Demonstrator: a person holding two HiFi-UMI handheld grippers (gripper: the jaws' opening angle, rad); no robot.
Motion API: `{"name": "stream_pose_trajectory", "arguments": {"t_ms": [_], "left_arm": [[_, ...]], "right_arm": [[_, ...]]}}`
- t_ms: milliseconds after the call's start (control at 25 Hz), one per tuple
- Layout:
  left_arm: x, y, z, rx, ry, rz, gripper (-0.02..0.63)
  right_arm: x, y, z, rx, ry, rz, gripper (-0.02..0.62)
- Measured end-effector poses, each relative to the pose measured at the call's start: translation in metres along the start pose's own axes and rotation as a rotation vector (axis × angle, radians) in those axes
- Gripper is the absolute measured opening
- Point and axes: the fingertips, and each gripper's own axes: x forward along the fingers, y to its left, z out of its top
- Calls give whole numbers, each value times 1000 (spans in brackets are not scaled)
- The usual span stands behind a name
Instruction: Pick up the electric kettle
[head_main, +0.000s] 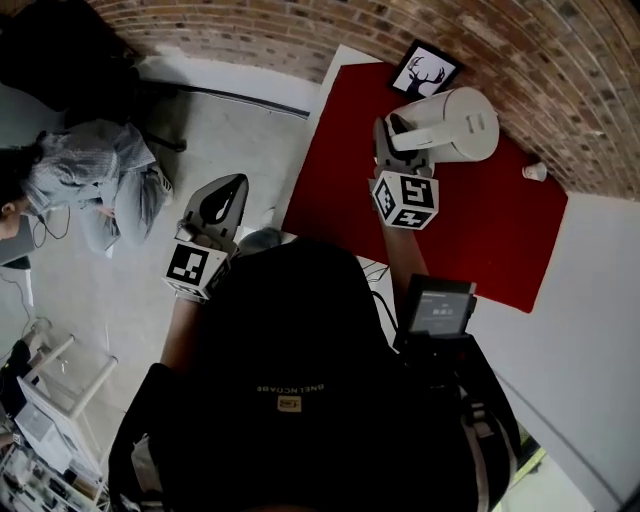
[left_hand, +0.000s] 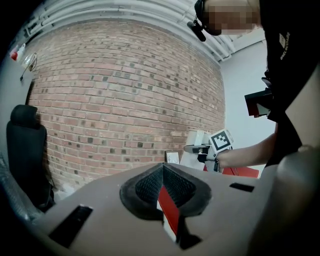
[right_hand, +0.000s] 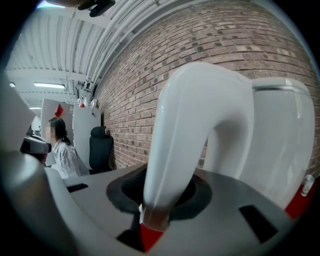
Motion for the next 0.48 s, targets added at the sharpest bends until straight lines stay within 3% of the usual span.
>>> {"name": "stream_pose_trajectory", "arguments": {"t_ms": [480], "left_arm": [[40,-19,10,47,5,-139,3]], "right_arm": [[-24,16,27,-2,-11,105,100]]}}
